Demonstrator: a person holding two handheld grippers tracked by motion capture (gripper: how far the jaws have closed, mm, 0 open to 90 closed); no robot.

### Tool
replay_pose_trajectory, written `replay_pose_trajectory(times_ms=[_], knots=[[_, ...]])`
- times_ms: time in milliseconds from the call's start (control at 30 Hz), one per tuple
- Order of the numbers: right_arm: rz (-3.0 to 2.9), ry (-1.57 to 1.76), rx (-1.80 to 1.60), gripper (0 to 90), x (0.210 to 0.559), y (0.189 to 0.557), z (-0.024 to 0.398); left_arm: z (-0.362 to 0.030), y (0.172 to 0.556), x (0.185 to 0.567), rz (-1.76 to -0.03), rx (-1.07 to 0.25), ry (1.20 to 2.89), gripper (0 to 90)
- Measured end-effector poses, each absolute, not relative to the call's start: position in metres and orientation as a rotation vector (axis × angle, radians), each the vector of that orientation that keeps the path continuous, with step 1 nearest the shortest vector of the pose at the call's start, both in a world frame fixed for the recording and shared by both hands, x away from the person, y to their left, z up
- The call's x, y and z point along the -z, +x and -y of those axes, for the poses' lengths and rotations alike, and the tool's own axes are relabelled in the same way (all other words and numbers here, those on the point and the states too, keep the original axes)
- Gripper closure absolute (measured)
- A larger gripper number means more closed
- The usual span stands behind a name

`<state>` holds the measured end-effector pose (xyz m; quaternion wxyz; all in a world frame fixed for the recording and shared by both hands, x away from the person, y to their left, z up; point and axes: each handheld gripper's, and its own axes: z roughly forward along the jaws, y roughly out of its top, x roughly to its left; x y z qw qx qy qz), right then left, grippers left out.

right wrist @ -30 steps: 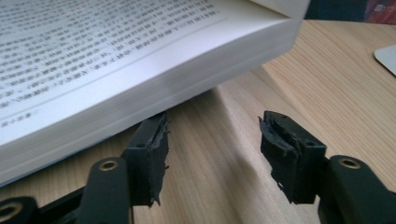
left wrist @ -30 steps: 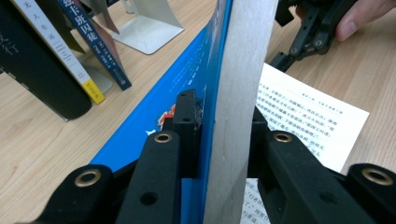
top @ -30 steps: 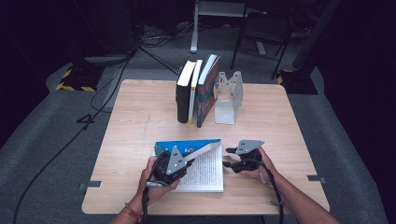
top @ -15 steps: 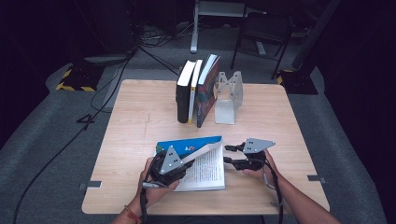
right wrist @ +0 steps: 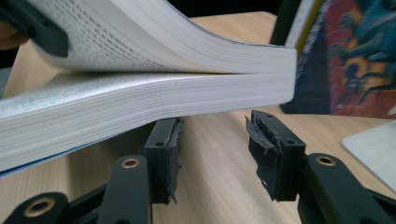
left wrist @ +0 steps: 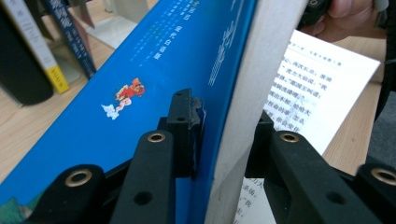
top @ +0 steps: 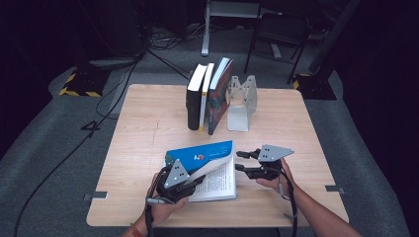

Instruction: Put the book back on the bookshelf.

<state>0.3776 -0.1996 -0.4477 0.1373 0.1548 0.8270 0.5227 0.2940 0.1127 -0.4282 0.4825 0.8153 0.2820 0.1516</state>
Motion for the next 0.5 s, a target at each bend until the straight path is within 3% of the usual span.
replay_pose_trajectory(times_ms=[500], knots=[[-2.156,0.476,-1.586,57.5,0.378,0.384,0.241,-0.065,0.322,0.396,-0.495,-0.334,1.943,72.5]])
